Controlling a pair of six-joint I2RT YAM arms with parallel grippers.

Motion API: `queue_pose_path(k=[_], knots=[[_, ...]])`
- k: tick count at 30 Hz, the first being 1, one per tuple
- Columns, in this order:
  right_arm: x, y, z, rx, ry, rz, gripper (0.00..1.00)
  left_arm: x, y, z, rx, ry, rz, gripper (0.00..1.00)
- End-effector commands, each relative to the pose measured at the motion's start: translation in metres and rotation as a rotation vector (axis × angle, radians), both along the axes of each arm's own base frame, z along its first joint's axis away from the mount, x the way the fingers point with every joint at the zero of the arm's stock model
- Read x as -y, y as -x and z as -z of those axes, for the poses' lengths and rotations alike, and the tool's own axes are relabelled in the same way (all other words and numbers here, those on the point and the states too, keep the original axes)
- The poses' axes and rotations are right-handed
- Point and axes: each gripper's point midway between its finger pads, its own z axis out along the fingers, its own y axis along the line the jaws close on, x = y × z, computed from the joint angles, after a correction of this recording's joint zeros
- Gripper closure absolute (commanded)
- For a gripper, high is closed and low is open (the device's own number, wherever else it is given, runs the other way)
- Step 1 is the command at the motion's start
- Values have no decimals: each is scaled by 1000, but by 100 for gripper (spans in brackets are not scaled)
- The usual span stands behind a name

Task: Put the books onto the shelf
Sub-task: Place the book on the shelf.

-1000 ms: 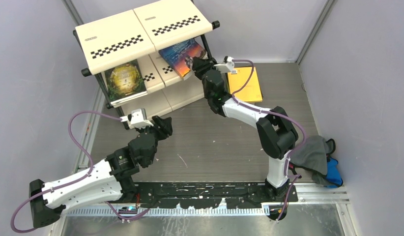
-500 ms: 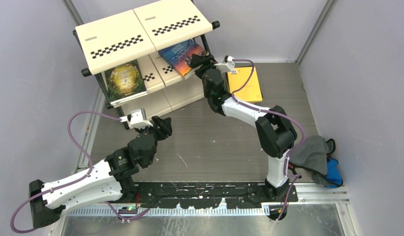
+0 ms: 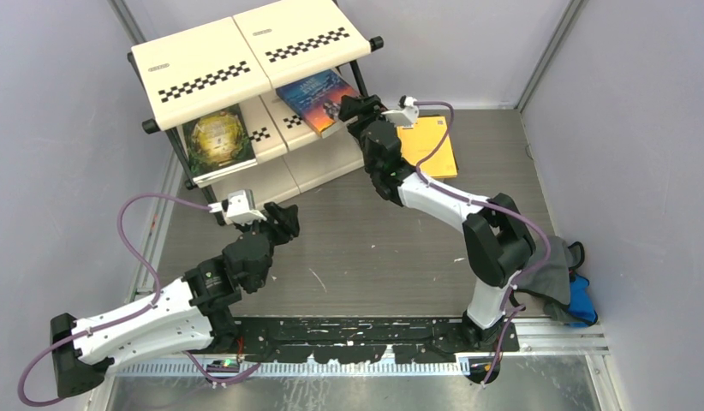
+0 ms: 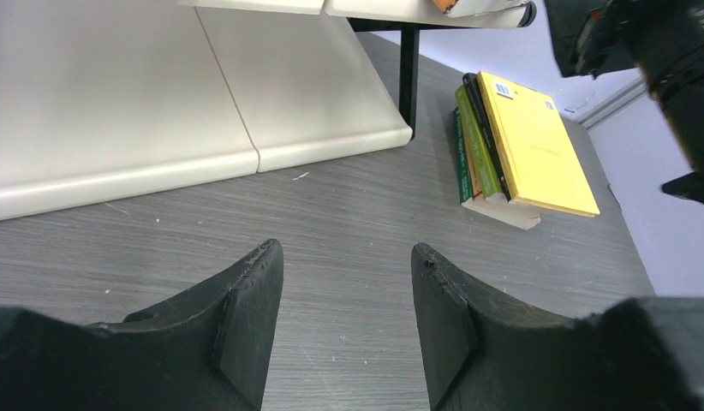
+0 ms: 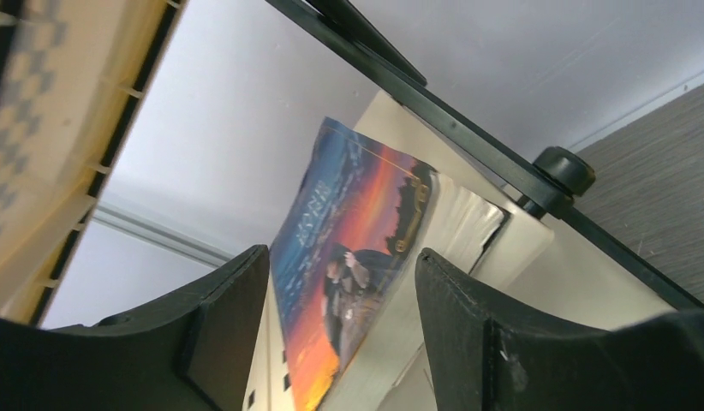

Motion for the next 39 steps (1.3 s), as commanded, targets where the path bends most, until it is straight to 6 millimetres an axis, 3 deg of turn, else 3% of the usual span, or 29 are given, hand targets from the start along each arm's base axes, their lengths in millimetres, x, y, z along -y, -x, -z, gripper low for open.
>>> queue_pose_path(k=[1, 6, 8, 13, 18, 23, 28, 33, 39], knots=[[16, 20, -53, 88, -14, 5, 32, -5, -3, -21, 44, 24, -36, 43], [27, 30, -48, 71, 35, 16, 32, -1, -10, -34, 74, 6, -62, 43], [29, 33, -48, 59, 80, 12, 36, 2, -13, -39, 80, -5, -66, 43], [13, 45, -47, 23, 317, -111, 82, -1, -14, -49, 99, -13, -81, 43], [-18, 58, -38, 12, 533, -247, 98, -10, -11, -53, 106, -10, -93, 43], [-55, 77, -32, 76, 672, -329, 99, -18, -7, -56, 105, -4, -100, 44], [-91, 83, -25, 121, 772, -391, 99, -24, -4, -54, 97, -16, -103, 44], [-115, 74, -12, 169, 870, -380, 99, -29, -1, -56, 100, -12, -104, 44], [-127, 57, -1, 244, 940, -317, 99, -32, 1, -55, 102, -18, -98, 44]])
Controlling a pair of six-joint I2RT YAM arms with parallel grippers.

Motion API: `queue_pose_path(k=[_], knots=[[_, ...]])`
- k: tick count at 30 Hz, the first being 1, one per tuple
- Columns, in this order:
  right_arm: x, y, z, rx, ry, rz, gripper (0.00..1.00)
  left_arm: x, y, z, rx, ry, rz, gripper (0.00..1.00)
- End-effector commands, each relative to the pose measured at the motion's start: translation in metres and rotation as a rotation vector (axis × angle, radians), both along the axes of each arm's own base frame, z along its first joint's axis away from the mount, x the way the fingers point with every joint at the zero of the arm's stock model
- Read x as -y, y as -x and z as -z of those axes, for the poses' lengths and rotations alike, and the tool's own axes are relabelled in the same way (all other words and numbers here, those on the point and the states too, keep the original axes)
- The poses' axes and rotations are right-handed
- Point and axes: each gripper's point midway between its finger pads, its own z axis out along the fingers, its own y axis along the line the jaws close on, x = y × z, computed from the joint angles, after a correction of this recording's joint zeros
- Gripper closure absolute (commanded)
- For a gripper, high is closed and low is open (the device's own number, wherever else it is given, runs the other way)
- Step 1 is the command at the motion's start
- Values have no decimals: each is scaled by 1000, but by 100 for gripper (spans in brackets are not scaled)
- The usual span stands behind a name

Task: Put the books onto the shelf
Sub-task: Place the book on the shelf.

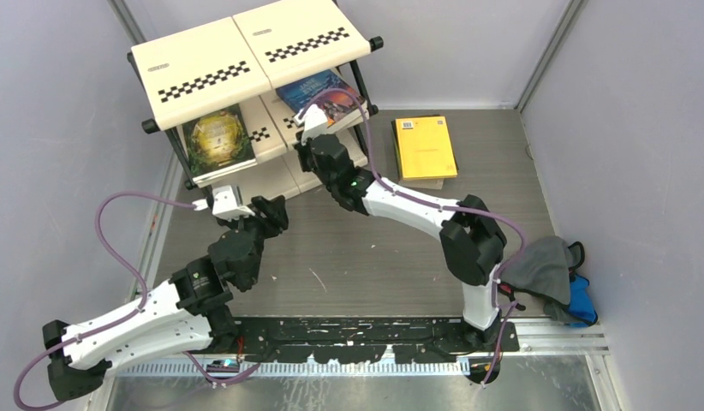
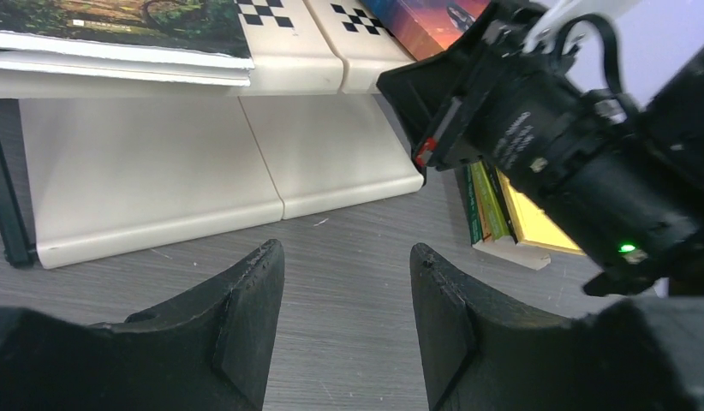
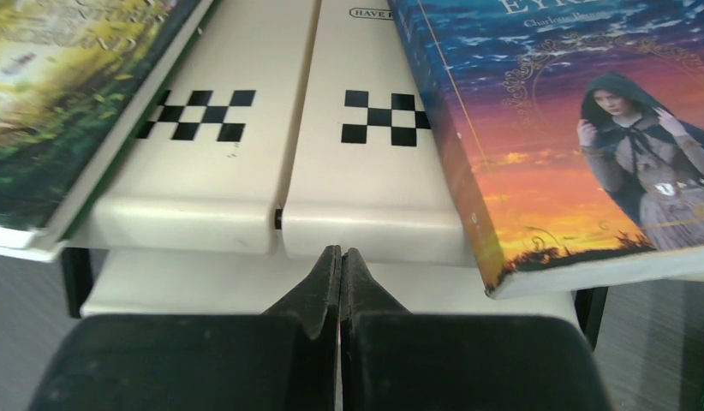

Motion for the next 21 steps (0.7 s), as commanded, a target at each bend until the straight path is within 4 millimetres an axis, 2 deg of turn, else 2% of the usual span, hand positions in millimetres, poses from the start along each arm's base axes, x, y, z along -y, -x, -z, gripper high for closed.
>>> queue_pose_path(k=[1, 9, 21], knots=[[-5, -16, -45, 192, -32, 31, 99, -10, 2, -18, 30, 27, -31, 44], [-10, -29, -46, 268, -34, 76, 99, -7, 1, -17, 32, 12, -17, 44], [-6, -61, -45, 293, 8, 234, 99, -6, 1, -15, 33, 4, -12, 44]])
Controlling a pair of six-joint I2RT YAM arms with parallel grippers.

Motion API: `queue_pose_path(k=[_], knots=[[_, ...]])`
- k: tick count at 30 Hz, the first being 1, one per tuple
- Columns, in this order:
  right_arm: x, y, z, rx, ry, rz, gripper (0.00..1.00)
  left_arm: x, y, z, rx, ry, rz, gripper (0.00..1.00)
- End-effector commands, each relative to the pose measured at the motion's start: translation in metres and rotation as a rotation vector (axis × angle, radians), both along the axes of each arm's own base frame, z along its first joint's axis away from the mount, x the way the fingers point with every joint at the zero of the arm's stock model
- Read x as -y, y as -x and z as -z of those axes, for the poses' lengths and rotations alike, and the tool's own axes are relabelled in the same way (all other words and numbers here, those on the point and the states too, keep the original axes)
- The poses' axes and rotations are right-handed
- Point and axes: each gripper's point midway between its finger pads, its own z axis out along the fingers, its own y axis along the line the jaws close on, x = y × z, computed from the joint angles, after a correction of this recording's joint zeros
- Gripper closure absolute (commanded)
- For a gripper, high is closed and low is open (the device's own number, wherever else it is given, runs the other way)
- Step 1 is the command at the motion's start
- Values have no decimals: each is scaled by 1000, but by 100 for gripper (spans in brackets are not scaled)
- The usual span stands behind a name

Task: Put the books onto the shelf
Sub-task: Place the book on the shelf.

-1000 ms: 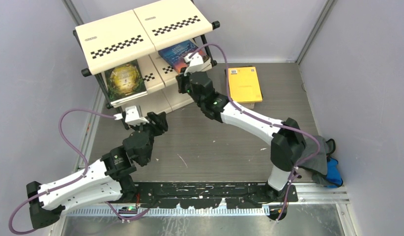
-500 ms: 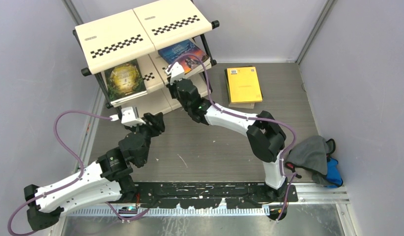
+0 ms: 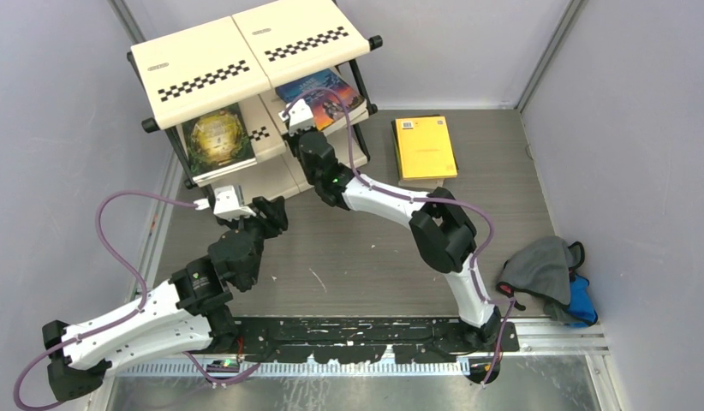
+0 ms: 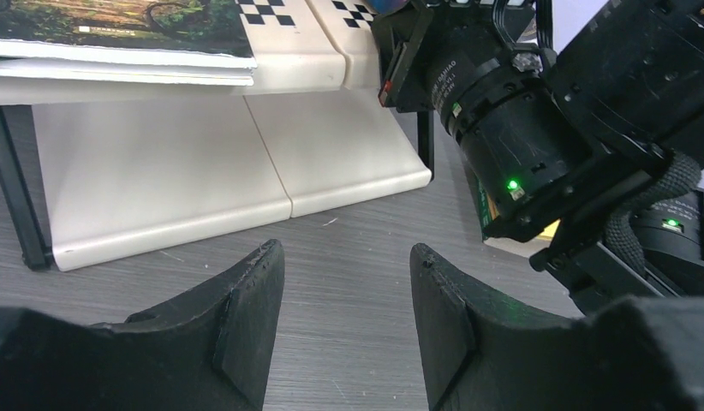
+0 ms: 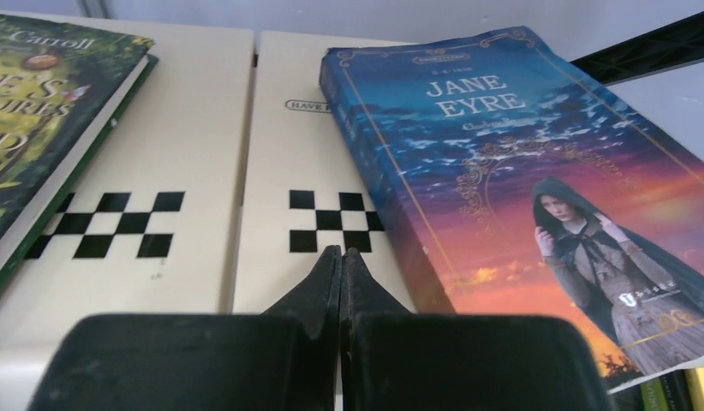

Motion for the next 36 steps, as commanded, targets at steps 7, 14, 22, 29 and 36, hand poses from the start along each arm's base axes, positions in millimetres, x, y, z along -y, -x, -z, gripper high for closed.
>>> queue_pose_path(k=[7, 14, 22, 29, 36], knots=[[21, -32, -41, 111, -53, 193, 99, -5, 0, -15, 31, 33, -18, 44], [28, -46, -38, 145, -37, 254, 99, -5, 0, -12, 27, 28, -20, 44], [34, -59, -40, 191, -16, 313, 99, -4, -1, -12, 27, 14, -26, 44], [37, -71, -35, 199, 1, 334, 99, -1, -4, -10, 28, -2, -30, 44], [46, -80, -36, 211, 2, 364, 99, 2, -6, -7, 23, -13, -30, 44]])
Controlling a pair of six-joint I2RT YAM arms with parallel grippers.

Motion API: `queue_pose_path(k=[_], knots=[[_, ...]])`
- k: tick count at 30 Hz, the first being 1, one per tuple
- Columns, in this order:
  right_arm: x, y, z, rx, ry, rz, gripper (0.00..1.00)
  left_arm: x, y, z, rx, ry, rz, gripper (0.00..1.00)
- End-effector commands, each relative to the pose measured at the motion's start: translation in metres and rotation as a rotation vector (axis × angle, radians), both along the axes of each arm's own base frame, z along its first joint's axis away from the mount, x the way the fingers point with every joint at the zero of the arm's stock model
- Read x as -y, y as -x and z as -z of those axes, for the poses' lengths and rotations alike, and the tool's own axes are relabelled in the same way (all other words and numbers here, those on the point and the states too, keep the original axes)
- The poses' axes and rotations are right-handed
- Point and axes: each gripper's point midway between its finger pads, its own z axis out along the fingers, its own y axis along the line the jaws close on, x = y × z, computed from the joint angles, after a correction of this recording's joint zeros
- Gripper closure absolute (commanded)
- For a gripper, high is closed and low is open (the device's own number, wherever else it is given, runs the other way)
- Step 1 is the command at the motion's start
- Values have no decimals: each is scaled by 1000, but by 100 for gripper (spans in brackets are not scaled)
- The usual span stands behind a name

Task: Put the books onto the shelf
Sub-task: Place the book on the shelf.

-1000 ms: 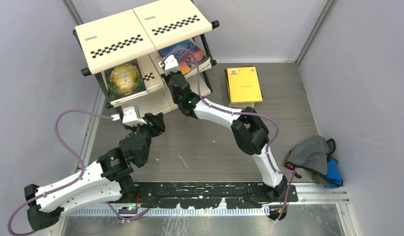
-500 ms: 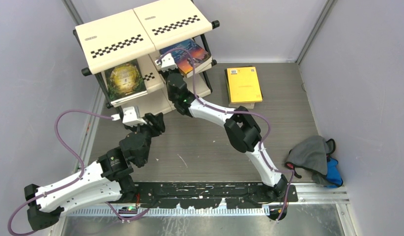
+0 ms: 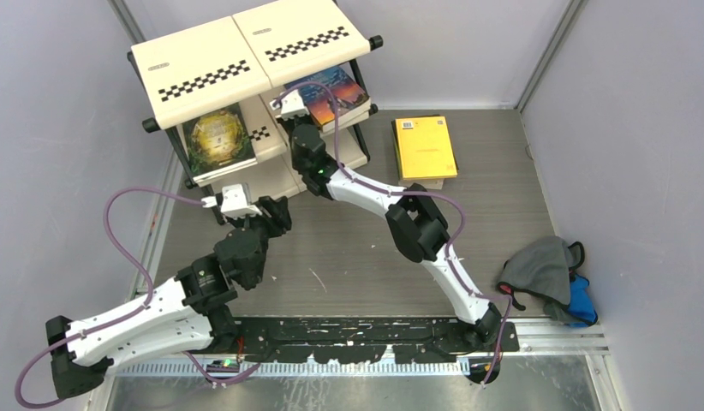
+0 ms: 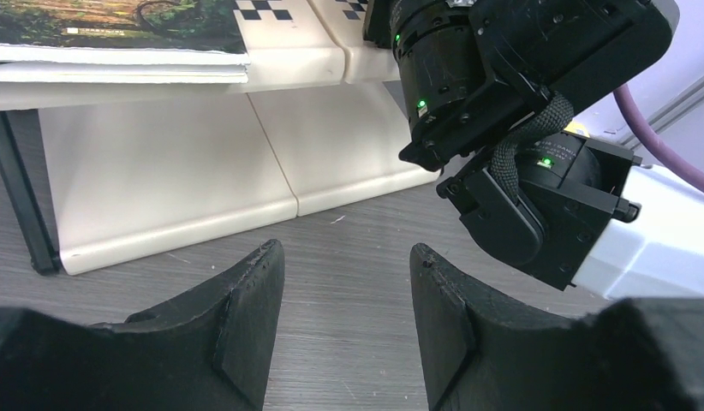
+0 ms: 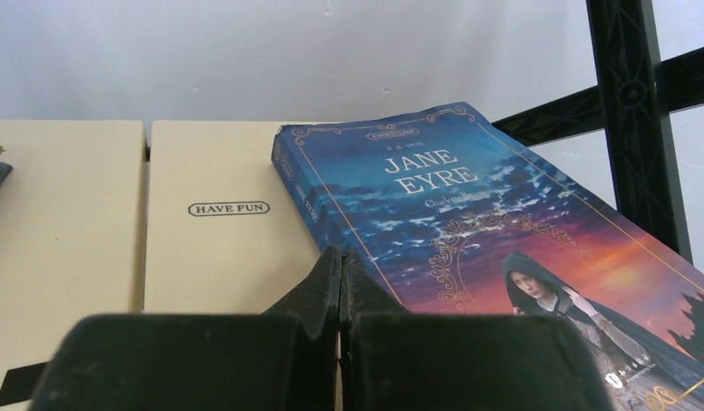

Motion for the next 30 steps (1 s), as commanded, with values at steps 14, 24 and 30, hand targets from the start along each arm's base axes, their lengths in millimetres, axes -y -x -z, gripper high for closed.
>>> queue_pose_path(k=[14, 24, 30], knots=[[51, -36, -28, 75, -49, 179, 99, 2, -5, -15, 34, 30, -30, 44], [64, -45, -28, 91, -63, 219, 99, 6, -7, -15, 28, 18, -33, 44], [69, -45, -30, 103, -69, 220, 99, 9, -9, -15, 26, 15, -32, 44]])
